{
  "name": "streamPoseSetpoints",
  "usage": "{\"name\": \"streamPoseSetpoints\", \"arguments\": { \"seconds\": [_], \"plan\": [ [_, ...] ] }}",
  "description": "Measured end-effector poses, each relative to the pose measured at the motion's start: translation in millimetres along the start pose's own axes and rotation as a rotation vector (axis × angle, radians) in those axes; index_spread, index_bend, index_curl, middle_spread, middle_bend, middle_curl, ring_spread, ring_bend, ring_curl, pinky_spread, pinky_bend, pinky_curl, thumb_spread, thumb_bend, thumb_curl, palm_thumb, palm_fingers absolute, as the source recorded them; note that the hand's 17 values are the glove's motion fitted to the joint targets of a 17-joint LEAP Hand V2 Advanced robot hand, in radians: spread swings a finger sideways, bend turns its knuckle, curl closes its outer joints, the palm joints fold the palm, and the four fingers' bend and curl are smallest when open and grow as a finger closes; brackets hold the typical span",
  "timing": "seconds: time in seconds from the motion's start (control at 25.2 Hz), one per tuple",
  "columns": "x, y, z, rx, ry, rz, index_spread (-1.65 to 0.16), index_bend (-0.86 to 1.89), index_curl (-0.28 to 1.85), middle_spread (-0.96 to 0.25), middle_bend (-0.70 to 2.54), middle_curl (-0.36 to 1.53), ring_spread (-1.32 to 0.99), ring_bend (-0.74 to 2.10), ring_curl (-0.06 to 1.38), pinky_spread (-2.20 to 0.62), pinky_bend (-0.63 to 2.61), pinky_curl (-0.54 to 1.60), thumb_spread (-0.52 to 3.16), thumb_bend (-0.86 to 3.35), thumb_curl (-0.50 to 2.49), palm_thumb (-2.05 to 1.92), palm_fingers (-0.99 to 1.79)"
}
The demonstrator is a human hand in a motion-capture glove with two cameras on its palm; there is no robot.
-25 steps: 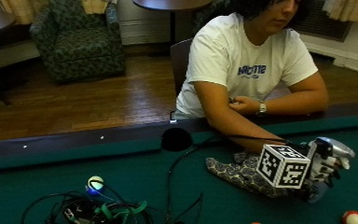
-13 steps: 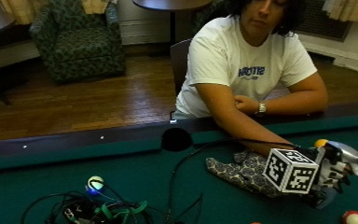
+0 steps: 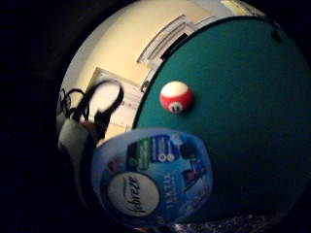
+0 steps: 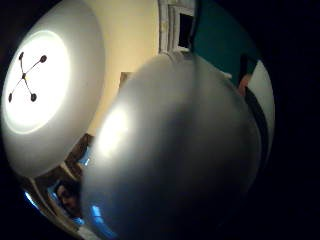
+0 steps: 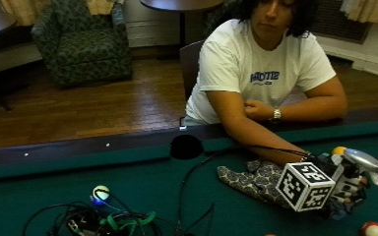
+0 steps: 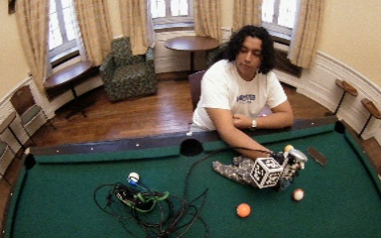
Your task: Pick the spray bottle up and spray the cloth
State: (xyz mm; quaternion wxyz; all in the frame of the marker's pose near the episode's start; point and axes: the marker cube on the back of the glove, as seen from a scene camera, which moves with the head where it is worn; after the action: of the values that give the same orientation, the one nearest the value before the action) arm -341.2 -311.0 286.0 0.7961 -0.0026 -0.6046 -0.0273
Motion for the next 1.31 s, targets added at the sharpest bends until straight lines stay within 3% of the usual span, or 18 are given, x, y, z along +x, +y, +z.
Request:
{"name": "streamPoseSetpoints", "arguments": {
  "seconds": [0.28, 0.64, 1.07, 1.31],
  "plan": [
    [9.7, 17.6, -1.4, -0.06, 0.06, 0.111, -0.28, 0.41, 0.63, -0.19, 0.77, 0.57, -0.19, 0.7, 0.47, -0.08, 0.14, 0.33, 0.4, -0.02, 0.85, 0.93, 1.1],
    [9.5, 51.3, -29.4, -0.077, 0.381, 0.136, -0.34, 0.1, 0.5, -0.14, 0.36, 0.44, -0.13, 0.52, 0.43, 0.08, 0.37, 0.39, 0.75, -0.05, 0.74, 0.82, 0.5],
    [22.5, 112.5, -112.6, -0.116, 0.899, 0.155, -0.42, 0.08, 0.35, -0.1, 0.25, 0.38, -0.08, 0.35, 0.34, 0.18, 0.46, 0.39, 0.91, -0.09, 0.55, 0.51, 0.22],
    [19.3, 139.5, -141.9, -0.13, 0.992, 0.047, -0.45, 0.11, 0.3, -0.1, 0.24, 0.37, -0.07, 0.32, 0.32, 0.2, 0.45, 0.38, 0.93, -0.07, 0.48, 0.41, 0.17]
  ]
}}
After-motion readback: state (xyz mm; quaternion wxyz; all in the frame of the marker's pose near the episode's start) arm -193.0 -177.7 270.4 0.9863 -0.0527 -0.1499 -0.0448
